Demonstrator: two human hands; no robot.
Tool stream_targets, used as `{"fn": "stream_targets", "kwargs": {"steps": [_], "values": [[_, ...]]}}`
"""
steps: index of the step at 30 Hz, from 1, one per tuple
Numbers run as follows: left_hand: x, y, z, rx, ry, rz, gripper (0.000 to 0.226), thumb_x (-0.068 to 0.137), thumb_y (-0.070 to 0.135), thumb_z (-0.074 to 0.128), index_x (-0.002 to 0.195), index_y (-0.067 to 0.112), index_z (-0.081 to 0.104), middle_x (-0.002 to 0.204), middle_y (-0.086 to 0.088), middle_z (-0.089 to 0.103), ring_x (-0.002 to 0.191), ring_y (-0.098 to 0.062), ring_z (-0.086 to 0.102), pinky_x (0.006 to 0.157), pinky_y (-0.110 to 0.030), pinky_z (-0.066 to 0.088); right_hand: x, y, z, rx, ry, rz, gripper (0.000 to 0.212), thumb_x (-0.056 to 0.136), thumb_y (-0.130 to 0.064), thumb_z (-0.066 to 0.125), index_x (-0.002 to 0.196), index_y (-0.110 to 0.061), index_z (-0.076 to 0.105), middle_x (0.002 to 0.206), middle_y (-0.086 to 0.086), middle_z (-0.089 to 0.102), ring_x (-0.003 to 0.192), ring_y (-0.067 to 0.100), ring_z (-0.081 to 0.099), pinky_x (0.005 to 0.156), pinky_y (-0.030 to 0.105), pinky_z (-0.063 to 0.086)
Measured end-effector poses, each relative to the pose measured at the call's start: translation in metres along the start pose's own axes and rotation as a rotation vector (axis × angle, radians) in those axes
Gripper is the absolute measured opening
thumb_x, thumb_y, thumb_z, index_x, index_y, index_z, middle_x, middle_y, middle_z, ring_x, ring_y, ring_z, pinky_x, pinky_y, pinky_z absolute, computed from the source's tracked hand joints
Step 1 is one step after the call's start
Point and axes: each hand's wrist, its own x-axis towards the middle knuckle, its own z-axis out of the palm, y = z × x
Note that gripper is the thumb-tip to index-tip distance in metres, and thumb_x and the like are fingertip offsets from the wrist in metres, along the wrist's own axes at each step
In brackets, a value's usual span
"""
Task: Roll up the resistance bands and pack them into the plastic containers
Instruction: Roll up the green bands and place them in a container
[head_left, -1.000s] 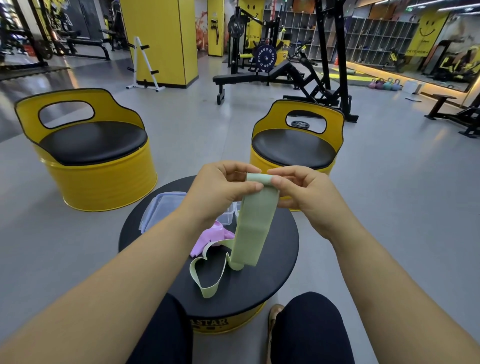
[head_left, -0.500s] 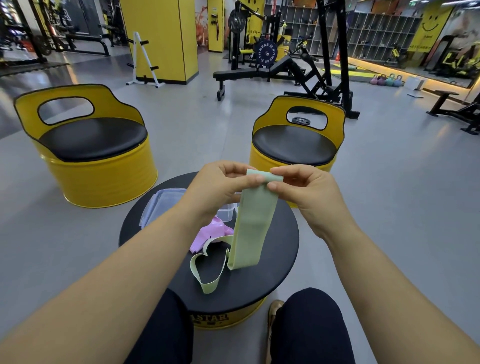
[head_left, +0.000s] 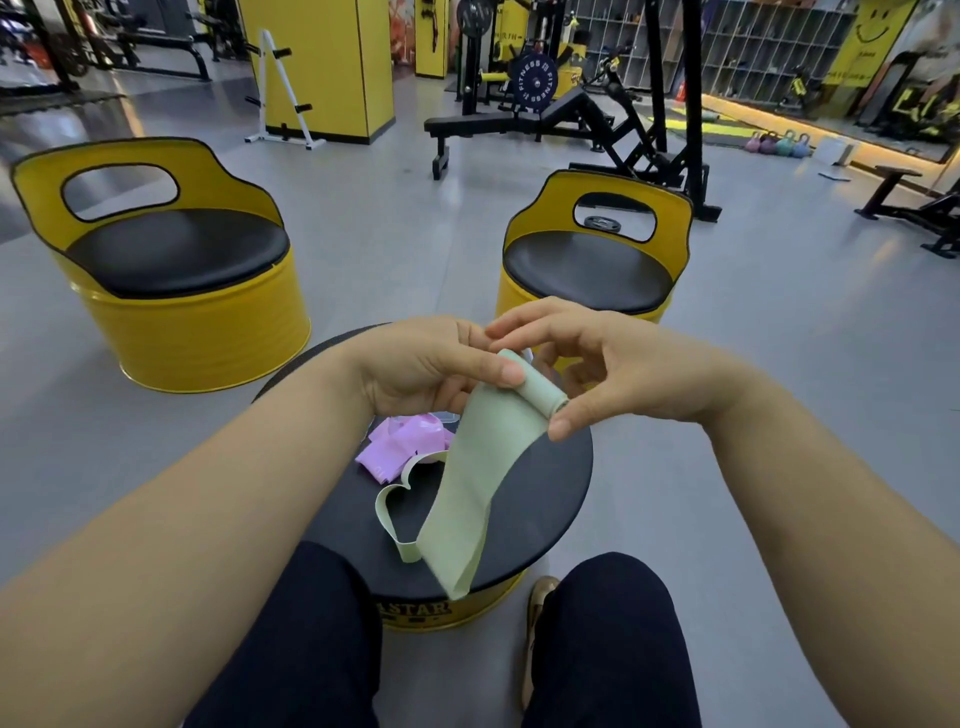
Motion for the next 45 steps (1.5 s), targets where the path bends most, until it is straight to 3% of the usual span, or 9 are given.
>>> {"fn": "stream_targets", "kwargs": {"steps": [6, 10, 12, 15, 21, 27, 33, 39, 45], "values": [[0.003, -0.009, -0.001, -0.02, -0.027, 0.001, 0.049, 0.045, 0.029, 0.092, 0.085, 0.008, 0.074, 0.079, -0.008, 0.072, 0.069, -0.018, 0.07, 0.062, -0.026, 0.057, 0.001, -0.001, 0.006, -0.056, -0.011, -0.021, 0.056, 0.061, -0.029, 0.083, 0.112, -0.033, 0.06, 0.124, -0.017, 0.051, 0.104, 0.014, 0.053, 0.08, 0.017, 0.047], [0.002, -0.008, 0.0, -0.043, -0.066, 0.032, 0.042, 0.051, 0.033, 0.09, 0.084, 0.011, 0.075, 0.08, -0.005, 0.073, 0.07, -0.016, 0.071, 0.063, -0.025, 0.057, 0.0, 0.001, 0.008, 0.058, 0.048, -0.039, 0.058, 0.058, -0.033, 0.083, 0.113, -0.032, 0.063, 0.109, 0.019, 0.057, 0.094, 0.042, 0.052, 0.077, 0.05, 0.048], [0.001, -0.009, 0.0, -0.061, -0.085, 0.043, 0.04, 0.052, 0.033, 0.089, 0.085, 0.014, 0.076, 0.081, -0.003, 0.073, 0.072, -0.015, 0.071, 0.066, -0.025, 0.057, 0.0, 0.001, 0.008, 0.082, 0.062, -0.048, 0.06, 0.058, -0.031, 0.083, 0.114, -0.029, 0.063, 0.106, 0.024, 0.056, 0.088, 0.042, 0.052, 0.074, 0.046, 0.047], [0.001, -0.011, 0.001, -0.016, -0.065, 0.044, 0.04, 0.046, 0.037, 0.091, 0.078, 0.017, 0.077, 0.075, 0.0, 0.073, 0.069, -0.012, 0.071, 0.066, -0.025, 0.057, -0.001, 0.0, 0.009, 0.094, 0.075, -0.071, 0.058, 0.057, -0.03, 0.082, 0.112, -0.025, 0.063, 0.109, 0.023, 0.058, 0.085, 0.033, 0.053, 0.072, 0.04, 0.045], [0.003, -0.012, -0.001, 0.06, 0.043, 0.036, 0.047, 0.038, 0.038, 0.093, 0.074, 0.013, 0.076, 0.073, -0.001, 0.072, 0.066, -0.013, 0.069, 0.065, -0.024, 0.057, -0.006, 0.004, 0.003, 0.098, 0.142, -0.068, 0.056, 0.054, -0.03, 0.083, 0.107, -0.024, 0.065, 0.112, 0.019, 0.059, 0.099, 0.039, 0.054, 0.079, 0.056, 0.046], [0.0, -0.011, 0.004, 0.1, 0.036, 0.012, 0.024, 0.06, 0.022, 0.072, 0.082, 0.016, 0.077, 0.08, -0.002, 0.073, 0.07, -0.014, 0.07, 0.065, -0.024, 0.057, -0.006, 0.006, 0.001, -0.018, 0.112, -0.055, 0.056, 0.056, -0.033, 0.082, 0.108, -0.025, 0.063, 0.113, -0.003, 0.057, 0.101, 0.023, 0.053, 0.071, 0.032, 0.046], [0.002, -0.017, 0.005, 0.15, 0.133, 0.015, 0.032, 0.059, 0.039, 0.085, 0.077, 0.015, 0.076, 0.075, -0.004, 0.071, 0.067, -0.015, 0.067, 0.066, -0.028, 0.055, -0.002, 0.004, 0.0, -0.192, 0.115, -0.034, 0.054, 0.06, -0.025, 0.086, 0.108, -0.026, 0.063, 0.1, -0.015, 0.054, 0.083, 0.004, 0.047, 0.067, 0.015, 0.041], [0.005, -0.018, 0.008, 0.147, 0.274, 0.032, 0.017, 0.073, 0.027, 0.064, 0.072, 0.015, 0.076, 0.072, -0.006, 0.069, 0.063, -0.018, 0.064, 0.068, -0.033, 0.051, -0.003, 0.006, 0.003, -0.249, 0.167, -0.014, 0.062, 0.065, -0.024, 0.084, 0.118, -0.034, 0.055, 0.102, -0.019, 0.051, 0.084, 0.004, 0.048, 0.067, 0.016, 0.043], [0.007, -0.017, 0.01, 0.068, 0.382, 0.113, 0.023, 0.07, 0.028, 0.067, 0.084, 0.013, 0.075, 0.086, -0.006, 0.072, 0.076, -0.017, 0.067, 0.082, -0.036, 0.053, -0.003, 0.01, 0.011, 0.142, 0.346, 0.09, 0.054, 0.067, -0.03, 0.072, 0.117, -0.025, 0.054, 0.097, -0.005, 0.06, 0.074, 0.008, 0.059, 0.07, 0.027, 0.055]]}}
